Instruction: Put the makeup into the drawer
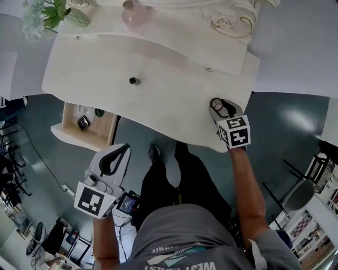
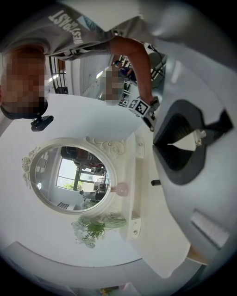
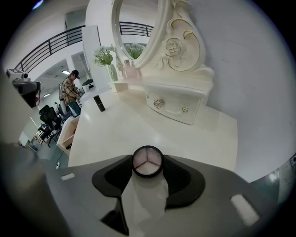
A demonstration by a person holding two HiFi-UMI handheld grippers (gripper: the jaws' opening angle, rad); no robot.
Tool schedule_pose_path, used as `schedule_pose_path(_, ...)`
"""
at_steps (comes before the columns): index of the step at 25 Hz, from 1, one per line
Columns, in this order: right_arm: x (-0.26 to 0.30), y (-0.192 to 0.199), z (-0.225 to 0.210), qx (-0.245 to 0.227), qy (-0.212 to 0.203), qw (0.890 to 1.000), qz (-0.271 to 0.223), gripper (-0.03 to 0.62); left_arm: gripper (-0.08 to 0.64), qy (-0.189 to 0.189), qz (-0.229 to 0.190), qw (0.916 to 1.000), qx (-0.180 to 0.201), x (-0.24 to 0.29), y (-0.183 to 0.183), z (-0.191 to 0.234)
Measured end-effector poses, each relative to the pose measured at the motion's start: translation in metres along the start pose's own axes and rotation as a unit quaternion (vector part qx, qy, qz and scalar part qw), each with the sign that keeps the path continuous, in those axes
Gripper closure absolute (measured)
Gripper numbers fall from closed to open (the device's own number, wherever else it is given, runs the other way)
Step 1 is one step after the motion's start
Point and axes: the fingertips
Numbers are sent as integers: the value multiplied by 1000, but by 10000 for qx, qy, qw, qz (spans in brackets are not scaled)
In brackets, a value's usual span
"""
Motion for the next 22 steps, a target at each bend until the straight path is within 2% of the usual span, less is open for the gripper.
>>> schedule_pose_path(4,-7,-5,4,-47,-34,10000,-54,377,557,-19,-346,9993,117,-4,-10,1)
schedule_pose_path(9,-14,-13,12,-129,-66,9999,-76,377,557,-177,-176,9997,20,-17,-1,6)
schedule_pose_path(14,-17,-28,27,-302,-125,9994,-142,377,557,-301,-486,9984,47,-31,-5,13)
schedule_pose_path(22,-12,-60,63,-645,-315,9971,-246,377,557,-667,-599,9959,-113,-67,7,32)
Point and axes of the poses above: the fingertips, and each gripper's own axes: x forward along the fingers, z to its left, y out of its underside, and after that the axes turned 1 degree about -y, right-handed
